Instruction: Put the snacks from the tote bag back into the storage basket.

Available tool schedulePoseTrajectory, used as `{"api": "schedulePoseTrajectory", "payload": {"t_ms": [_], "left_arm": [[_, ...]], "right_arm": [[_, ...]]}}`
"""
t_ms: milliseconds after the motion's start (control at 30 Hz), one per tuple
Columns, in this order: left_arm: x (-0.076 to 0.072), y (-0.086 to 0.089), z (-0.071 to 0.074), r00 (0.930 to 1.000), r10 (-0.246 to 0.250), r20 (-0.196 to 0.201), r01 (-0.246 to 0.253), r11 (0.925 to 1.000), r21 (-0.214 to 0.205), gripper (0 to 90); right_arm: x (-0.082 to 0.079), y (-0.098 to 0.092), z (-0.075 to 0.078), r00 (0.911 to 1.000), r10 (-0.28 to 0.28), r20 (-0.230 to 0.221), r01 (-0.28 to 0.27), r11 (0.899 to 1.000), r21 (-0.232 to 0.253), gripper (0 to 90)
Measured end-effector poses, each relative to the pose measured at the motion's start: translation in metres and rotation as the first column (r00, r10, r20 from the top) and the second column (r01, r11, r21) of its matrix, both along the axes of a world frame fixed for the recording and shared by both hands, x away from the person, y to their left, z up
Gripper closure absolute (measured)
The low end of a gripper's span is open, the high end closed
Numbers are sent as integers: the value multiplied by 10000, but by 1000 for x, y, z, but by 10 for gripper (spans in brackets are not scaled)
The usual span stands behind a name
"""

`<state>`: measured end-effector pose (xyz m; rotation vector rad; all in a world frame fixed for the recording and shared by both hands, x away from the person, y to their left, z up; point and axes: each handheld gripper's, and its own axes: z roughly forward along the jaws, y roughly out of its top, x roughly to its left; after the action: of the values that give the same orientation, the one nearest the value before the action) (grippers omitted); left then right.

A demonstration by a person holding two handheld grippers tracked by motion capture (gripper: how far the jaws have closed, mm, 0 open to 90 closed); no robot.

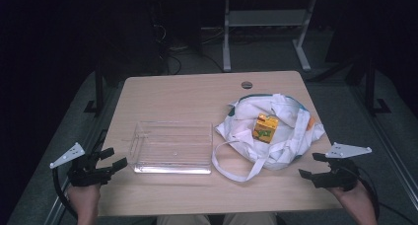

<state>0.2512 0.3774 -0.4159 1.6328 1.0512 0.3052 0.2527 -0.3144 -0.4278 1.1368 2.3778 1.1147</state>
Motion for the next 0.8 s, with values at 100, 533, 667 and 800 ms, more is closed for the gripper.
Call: {"api": "schedulePoseTrajectory", "payload": {"t_ms": [100, 533, 667, 800], "left_arm": [[-1, 0, 1, 10000, 1, 18, -1, 10000, -10, 127], [-2, 2, 1, 10000, 45, 47, -44, 9999, -98, 127], [-2, 2, 1, 10000, 50, 84, -50, 9999, -99, 126], [-2, 2, 1, 10000, 85, 47, -84, 9999, -150, 126]], "right_arm": [[0, 1, 2, 10000, 34, -50, -33, 10000, 67, 170], [15, 5, 20, 9983, 326, -483, -329, 9994, -55, 141], [21, 5, 23, 9974, 462, -545, -469, 9988, -117, 143], [26, 6, 25, 9973, 477, -561, -488, 9987, -176, 143]]}}
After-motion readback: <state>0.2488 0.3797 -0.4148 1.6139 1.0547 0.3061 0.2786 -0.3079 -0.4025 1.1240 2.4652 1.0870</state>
